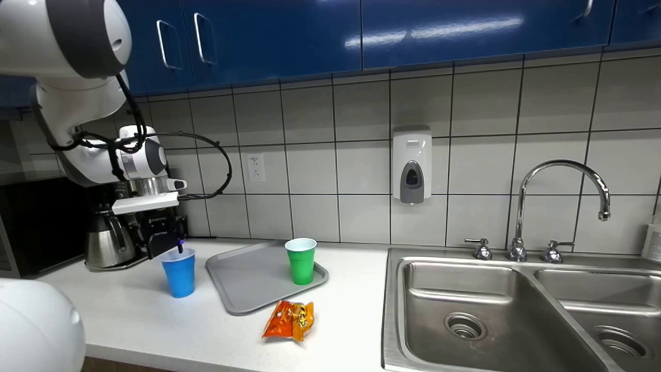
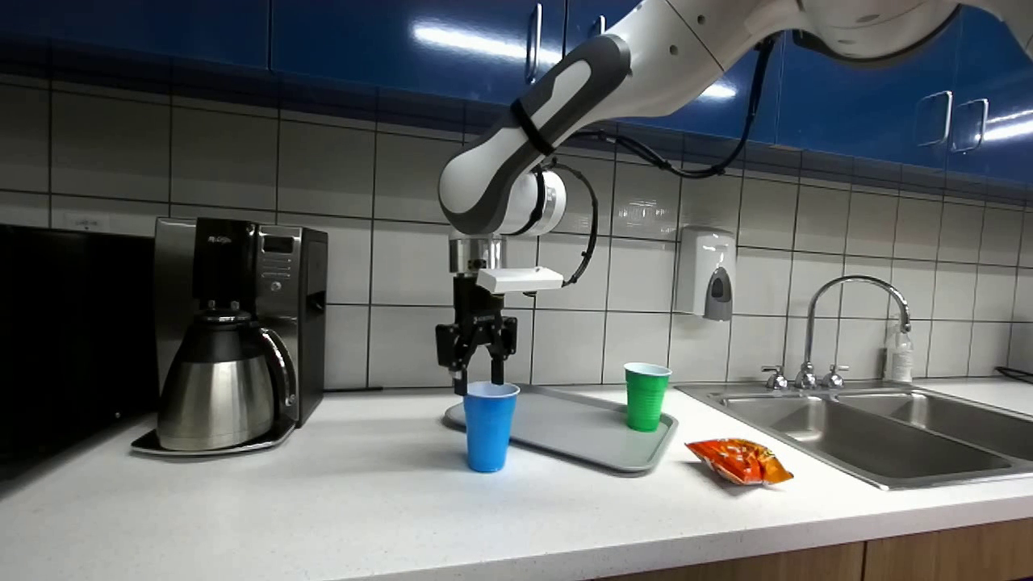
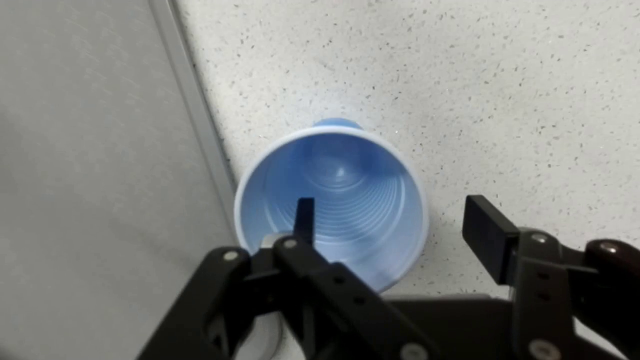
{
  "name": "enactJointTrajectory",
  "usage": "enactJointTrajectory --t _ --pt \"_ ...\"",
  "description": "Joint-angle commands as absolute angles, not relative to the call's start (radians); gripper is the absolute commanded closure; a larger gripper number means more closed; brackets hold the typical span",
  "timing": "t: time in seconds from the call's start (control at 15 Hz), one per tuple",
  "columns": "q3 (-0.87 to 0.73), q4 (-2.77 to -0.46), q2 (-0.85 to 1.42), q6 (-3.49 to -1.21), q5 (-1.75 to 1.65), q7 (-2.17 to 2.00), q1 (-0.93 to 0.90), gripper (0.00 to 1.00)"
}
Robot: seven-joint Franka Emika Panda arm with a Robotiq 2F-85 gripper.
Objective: Remove the cups from the tray and put them on the counter.
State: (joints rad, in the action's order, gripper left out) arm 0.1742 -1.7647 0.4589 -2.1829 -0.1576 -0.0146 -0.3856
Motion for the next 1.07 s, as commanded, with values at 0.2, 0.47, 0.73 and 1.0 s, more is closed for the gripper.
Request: enactJointTrajectory --t 0.2,0.47,0.73,1.0 --pt "0.183 -1.765 0.443 -2.173 -0.170 -0.066 -0.385 0.00" --pt "0.178 -1.768 0.440 -2.174 -0.163 -0.119 -0.389 0.00" --pt "0.184 -1.759 0.462 -2.184 -0.163 -0.092 -0.379 0.00" --pt "0.184 -1.759 0.462 -2.184 -0.163 -0.096 -0.379 0.00"
